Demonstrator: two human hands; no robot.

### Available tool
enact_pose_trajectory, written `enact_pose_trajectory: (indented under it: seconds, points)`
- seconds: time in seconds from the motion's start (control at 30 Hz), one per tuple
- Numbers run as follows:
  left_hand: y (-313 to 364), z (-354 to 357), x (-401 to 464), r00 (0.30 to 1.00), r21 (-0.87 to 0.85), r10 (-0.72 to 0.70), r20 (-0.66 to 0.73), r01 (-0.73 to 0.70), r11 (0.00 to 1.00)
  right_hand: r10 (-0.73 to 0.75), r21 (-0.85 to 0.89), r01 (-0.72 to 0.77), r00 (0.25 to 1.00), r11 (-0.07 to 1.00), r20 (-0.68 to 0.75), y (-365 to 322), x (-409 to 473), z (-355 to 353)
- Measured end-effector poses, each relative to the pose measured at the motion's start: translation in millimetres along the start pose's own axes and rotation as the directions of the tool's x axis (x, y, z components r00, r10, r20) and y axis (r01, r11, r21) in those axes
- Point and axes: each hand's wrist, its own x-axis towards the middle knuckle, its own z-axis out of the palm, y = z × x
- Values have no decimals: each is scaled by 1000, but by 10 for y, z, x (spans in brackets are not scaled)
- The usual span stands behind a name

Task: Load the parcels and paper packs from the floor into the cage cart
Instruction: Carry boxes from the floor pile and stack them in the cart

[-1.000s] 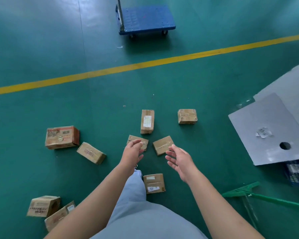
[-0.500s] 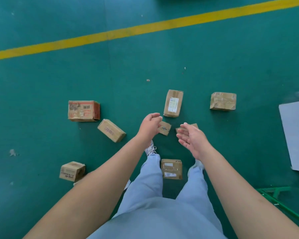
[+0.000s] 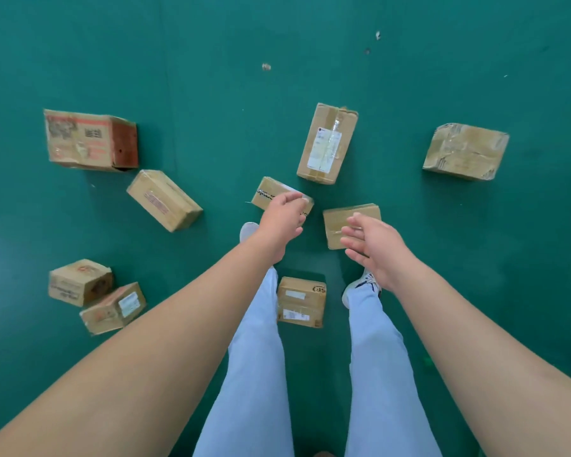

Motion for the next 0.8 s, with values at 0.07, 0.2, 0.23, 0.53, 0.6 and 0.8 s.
enact_pose_trajectory:
  seconds: [0.07, 0.2, 0.23, 0.53, 0.6, 0.8]
  points:
    - [-76, 34, 444, 1000, 27, -19, -3, 19, 999, 10, -17, -10, 1000, 1000, 4, 7, 422, 79]
    - [-250, 68, 1443, 998, 66, -59, -20, 61, 996, 38, -45, -38, 999, 998, -5, 59, 1462, 257]
    - [-295, 79, 1709, 998, 82, -66, -20, 67, 994, 46, -54, -46, 999, 997, -7, 77, 1741, 301]
    - [-452, 270, 3405, 999, 249, 19, -33, -10, 969, -14, -139, 2, 996, 990, -85, 6, 3536, 475]
    - [-476, 357, 3618, 1000, 273, 11, -18, -5, 962, -41, -150, 30, 997, 988, -69, 0, 3759, 487]
    - [-454, 416, 3599, 998, 265, 34, 43, -44, 963, -76, -185, 66, 996, 980, -51, -47, 3769, 490]
